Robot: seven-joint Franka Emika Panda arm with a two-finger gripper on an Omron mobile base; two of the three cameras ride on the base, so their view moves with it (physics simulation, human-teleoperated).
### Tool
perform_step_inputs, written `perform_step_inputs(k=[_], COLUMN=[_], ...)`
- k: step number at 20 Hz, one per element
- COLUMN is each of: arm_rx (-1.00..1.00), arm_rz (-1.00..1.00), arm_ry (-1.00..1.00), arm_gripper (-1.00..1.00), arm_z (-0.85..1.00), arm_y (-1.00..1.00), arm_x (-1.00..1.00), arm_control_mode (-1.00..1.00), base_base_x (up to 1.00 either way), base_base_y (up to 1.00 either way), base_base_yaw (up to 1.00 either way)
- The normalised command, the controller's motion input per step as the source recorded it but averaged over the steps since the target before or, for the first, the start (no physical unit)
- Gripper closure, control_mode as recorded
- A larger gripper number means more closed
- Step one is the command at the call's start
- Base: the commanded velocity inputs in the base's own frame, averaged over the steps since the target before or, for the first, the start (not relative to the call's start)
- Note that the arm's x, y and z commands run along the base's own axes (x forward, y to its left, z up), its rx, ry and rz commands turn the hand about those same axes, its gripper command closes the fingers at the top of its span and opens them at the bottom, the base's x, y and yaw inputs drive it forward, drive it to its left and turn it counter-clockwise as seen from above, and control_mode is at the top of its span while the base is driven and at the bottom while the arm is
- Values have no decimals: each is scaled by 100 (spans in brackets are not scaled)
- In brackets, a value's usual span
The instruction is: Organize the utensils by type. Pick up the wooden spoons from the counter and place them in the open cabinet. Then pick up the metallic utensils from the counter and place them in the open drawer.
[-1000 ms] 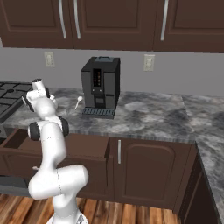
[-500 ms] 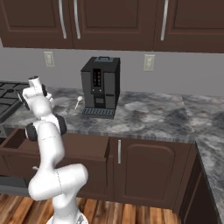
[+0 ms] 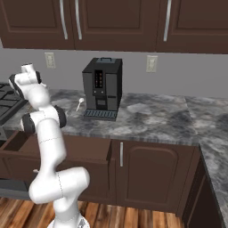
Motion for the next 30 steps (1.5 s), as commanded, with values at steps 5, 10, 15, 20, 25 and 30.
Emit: perform_step_inputs(k=[5,10,15,20,25,30], arm_rx=[13,9,8,10,5,3], arm_rz=[0,0,2,2,2,0], arm_ry=[-12,-13,-9,-6,-2,2], arm_gripper=[100,100,100,100,100,100], arm_z=[10,18,22,15,30,61], arm_y=[-76,-72,-61,-55,-47,-28], arm_x=[-100,-100,-100,-100,-93,-68], arm_control_mode=[-100,-100,-100,-100,-100,-100], base_base_x=[0,0,0,0,0,0], base_base_y=[0,0,0,0,0,0], base_base_yaw=[0,0,0,0,0,0])
